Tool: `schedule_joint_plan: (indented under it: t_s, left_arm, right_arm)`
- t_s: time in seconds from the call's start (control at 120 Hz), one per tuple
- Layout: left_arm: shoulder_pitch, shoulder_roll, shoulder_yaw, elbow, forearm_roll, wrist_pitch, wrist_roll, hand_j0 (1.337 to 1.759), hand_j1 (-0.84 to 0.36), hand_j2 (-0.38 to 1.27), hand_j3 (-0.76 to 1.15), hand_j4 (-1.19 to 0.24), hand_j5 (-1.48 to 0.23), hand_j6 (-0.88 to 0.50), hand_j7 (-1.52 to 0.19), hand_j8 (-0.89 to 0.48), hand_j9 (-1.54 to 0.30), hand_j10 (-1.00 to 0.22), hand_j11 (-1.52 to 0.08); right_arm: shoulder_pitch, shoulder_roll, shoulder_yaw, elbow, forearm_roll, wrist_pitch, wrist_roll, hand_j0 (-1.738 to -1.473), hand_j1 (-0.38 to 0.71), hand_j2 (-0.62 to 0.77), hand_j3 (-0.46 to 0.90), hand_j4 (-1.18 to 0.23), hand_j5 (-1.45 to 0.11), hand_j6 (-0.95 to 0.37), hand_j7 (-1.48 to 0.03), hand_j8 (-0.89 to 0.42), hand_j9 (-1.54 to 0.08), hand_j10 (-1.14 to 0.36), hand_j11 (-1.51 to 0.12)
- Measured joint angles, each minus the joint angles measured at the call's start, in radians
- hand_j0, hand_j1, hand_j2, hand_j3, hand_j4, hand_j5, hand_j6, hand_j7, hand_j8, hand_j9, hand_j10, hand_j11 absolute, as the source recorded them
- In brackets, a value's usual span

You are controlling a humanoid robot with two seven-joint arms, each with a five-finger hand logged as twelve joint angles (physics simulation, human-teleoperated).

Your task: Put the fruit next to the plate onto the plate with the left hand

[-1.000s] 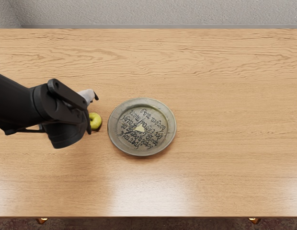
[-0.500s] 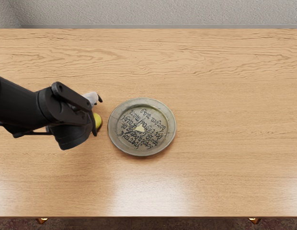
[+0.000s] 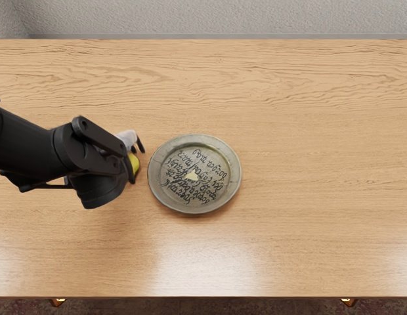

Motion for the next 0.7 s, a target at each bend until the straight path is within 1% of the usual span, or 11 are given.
schedule_joint_plan:
  t_s: [0.017,0.042,0.083,0.233,0.242,0.275,0.358,0.542,0.567,0.65,0.7]
  left_arm:
    - [0.0,0.0,0.0,-0.002,0.001,0.0,-0.001,1.659,-0.19,0.1,0.0,-0.48,-0.54,-0.17,-0.8,-0.15,-0.83,-0.42,-0.55]
    - [0.002,0.0,0.0,-0.004,0.004,0.001,-0.001,1.658,-0.2,0.05,0.12,-0.5,-0.54,-0.12,-0.86,-0.1,-0.88,-0.38,-0.62]
    - [0.002,0.0,0.0,-0.008,0.008,0.001,-0.003,1.661,-0.22,0.01,0.22,-0.52,-0.54,-0.07,-0.9,-0.06,-0.92,-0.31,-0.7]
    - [0.003,0.0,0.0,-0.016,0.01,0.002,-0.006,1.665,-0.27,-0.03,0.4,-0.57,-0.55,0.03,-1.0,0.04,-1.01,-0.2,-0.85]
    - [0.004,0.0,0.0,-0.016,0.011,0.002,-0.006,1.665,-0.28,-0.04,0.42,-0.57,-0.54,0.04,-1.01,0.05,-1.02,-0.19,-0.87]
    - [0.008,0.0,0.0,-0.016,0.015,0.004,-0.008,1.665,-0.29,-0.08,0.53,-0.49,-0.66,0.09,-1.07,0.09,-1.08,-0.13,-0.95]
    - [0.008,0.0,0.0,-0.017,0.014,0.004,-0.009,1.666,-0.32,-0.06,0.57,-0.45,-0.73,0.09,-1.05,0.12,-1.11,-0.11,-0.98]
    - [-0.002,0.0,0.0,-0.018,0.001,0.001,-0.007,1.658,-0.33,0.09,0.36,-0.56,-0.7,-0.02,-0.91,0.01,-0.96,-0.24,-0.77]
    - [-0.006,0.0,0.001,-0.018,-0.002,0.0,-0.006,1.658,-0.33,0.09,0.32,-0.56,-0.71,-0.07,-0.86,-0.05,-0.92,-0.27,-0.77]
    - [-0.019,0.0,0.005,-0.02,-0.009,-0.001,-0.004,1.658,-0.34,0.1,0.21,-0.57,-0.73,-0.24,-0.83,-0.23,-0.87,-0.38,-0.77]
    - [-0.027,0.0,0.009,-0.022,-0.012,-0.002,-0.004,1.658,-0.34,0.13,0.17,-0.57,-0.74,-0.31,-0.82,-0.28,-0.85,-0.43,-0.77]
  right_arm:
    - [0.0,0.0,0.0,0.0,0.0,0.0,0.0,-1.658,-0.3,-0.01,0.0,-0.04,-0.05,-0.04,-0.05,-0.04,-0.05,-0.04,-0.05]
    - [0.0,0.0,0.0,0.0,0.0,0.0,0.0,-1.658,-0.3,-0.01,0.0,-0.04,-0.05,-0.04,-0.05,-0.04,-0.05,-0.04,-0.05]
    - [0.0,0.0,0.0,0.0,0.0,0.0,0.0,-1.658,-0.3,-0.01,0.0,-0.04,-0.05,-0.04,-0.05,-0.04,-0.05,-0.04,-0.05]
    - [0.0,0.0,0.0,0.0,0.0,0.0,0.0,-1.658,-0.3,-0.01,0.0,-0.04,-0.05,-0.04,-0.05,-0.04,-0.05,-0.04,-0.05]
    - [0.0,0.0,0.0,0.0,0.0,0.0,0.0,-1.658,-0.3,-0.01,0.0,-0.04,-0.05,-0.04,-0.05,-0.04,-0.05,-0.04,-0.05]
    - [0.0,0.0,0.0,0.0,0.0,0.0,0.0,-1.658,-0.3,-0.01,0.0,-0.04,-0.05,-0.04,-0.05,-0.04,-0.05,-0.04,-0.05]
    - [0.0,0.0,0.0,0.0,0.0,0.0,0.0,-1.658,-0.3,-0.01,0.0,-0.04,-0.05,-0.04,-0.05,-0.04,-0.05,-0.04,-0.05]
    - [0.0,0.0,0.0,0.0,0.0,0.0,0.0,-1.658,-0.3,-0.01,0.0,-0.04,-0.05,-0.04,-0.05,-0.04,-0.05,-0.04,-0.05]
    - [0.0,0.0,0.0,0.0,0.0,0.0,0.0,-1.658,-0.3,-0.01,0.0,-0.04,-0.05,-0.04,-0.05,-0.04,-0.05,-0.04,-0.05]
    - [0.0,0.0,0.0,0.0,0.0,0.0,0.0,-1.658,-0.3,-0.01,0.0,-0.04,-0.05,-0.04,-0.05,-0.04,-0.05,-0.04,-0.05]
    - [0.0,0.0,0.0,0.0,0.0,0.0,0.0,-1.658,-0.3,-0.01,0.0,-0.04,-0.05,-0.04,-0.05,-0.04,-0.05,-0.04,-0.05]
